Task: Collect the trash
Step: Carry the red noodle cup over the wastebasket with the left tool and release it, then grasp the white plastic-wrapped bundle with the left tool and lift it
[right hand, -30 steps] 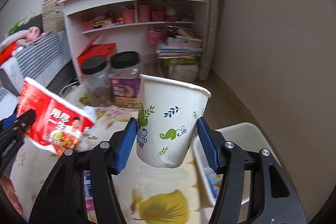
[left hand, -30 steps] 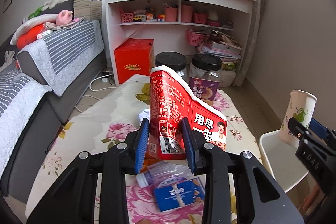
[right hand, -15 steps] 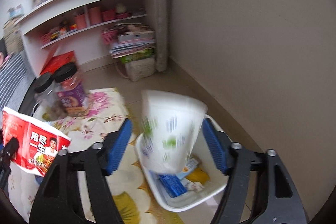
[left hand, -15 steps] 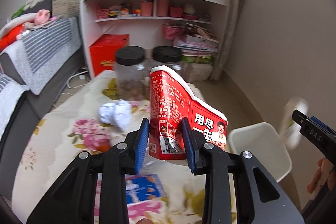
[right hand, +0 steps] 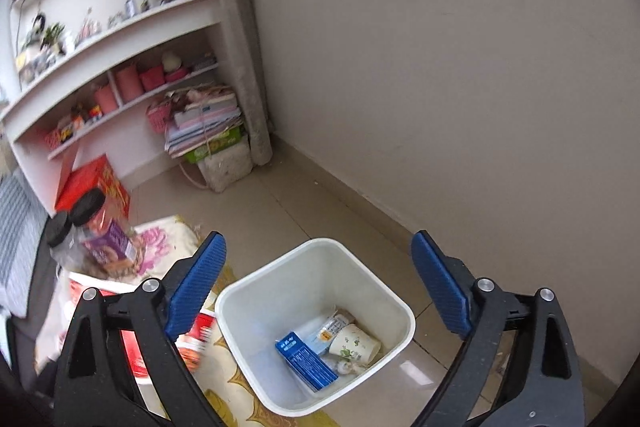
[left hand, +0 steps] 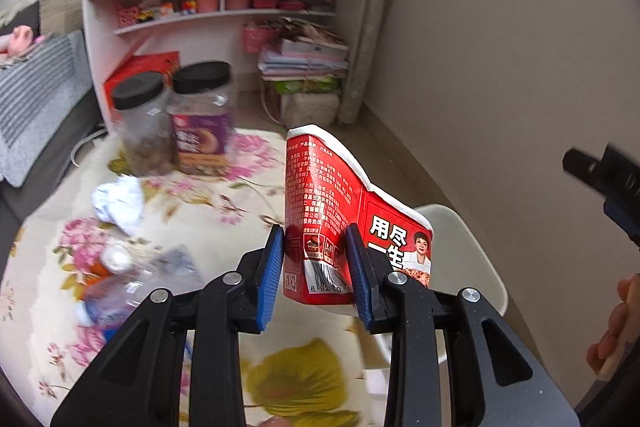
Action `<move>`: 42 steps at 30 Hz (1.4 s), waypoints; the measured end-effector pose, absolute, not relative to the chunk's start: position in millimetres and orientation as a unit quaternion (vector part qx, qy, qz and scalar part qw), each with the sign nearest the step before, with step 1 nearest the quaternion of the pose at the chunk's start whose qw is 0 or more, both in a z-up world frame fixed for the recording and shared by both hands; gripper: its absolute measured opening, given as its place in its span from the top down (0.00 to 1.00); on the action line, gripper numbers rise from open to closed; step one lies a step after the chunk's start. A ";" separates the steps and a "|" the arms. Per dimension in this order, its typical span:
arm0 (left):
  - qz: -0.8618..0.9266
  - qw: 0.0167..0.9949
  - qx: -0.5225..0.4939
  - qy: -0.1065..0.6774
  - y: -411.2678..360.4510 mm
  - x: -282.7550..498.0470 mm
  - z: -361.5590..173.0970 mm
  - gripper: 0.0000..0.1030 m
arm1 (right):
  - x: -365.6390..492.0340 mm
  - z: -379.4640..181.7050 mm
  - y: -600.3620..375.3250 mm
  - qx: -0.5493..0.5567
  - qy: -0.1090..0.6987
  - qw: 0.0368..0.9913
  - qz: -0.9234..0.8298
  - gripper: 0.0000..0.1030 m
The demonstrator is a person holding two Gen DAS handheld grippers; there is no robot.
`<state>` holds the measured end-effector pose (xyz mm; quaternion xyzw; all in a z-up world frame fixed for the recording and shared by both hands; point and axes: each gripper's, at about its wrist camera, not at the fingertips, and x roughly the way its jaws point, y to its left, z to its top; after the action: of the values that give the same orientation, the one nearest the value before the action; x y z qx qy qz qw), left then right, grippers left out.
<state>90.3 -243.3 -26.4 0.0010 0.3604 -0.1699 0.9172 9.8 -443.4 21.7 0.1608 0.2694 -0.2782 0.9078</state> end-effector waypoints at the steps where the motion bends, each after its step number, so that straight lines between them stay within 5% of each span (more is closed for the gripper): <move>1: -0.175 0.914 0.001 0.365 -251.2 90.2 -29.0 0.69 | 7.7 23.3 -446.3 0.166 0.267 0.907 -0.279 0.13; 13: -0.216 0.897 0.027 0.384 -310.7 85.9 -42.7 0.66 | -4.8 29.2 -463.8 0.182 0.257 0.903 -0.293 0.11; 16: -0.229 0.896 0.039 0.377 -320.0 80.4 -42.4 0.37 | -6.8 29.7 -465.1 0.185 0.255 0.902 -0.295 0.10; 42: -0.141 0.923 0.084 0.347 -234.2 86.9 -31.6 0.30 | 27.2 21.8 -395.4 0.089 0.282 0.917 -0.268 0.07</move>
<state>86.9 -234.2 -31.6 0.0837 0.3467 -0.1414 0.9235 27.2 -395.5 21.8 0.0893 0.2818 -0.2678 0.9170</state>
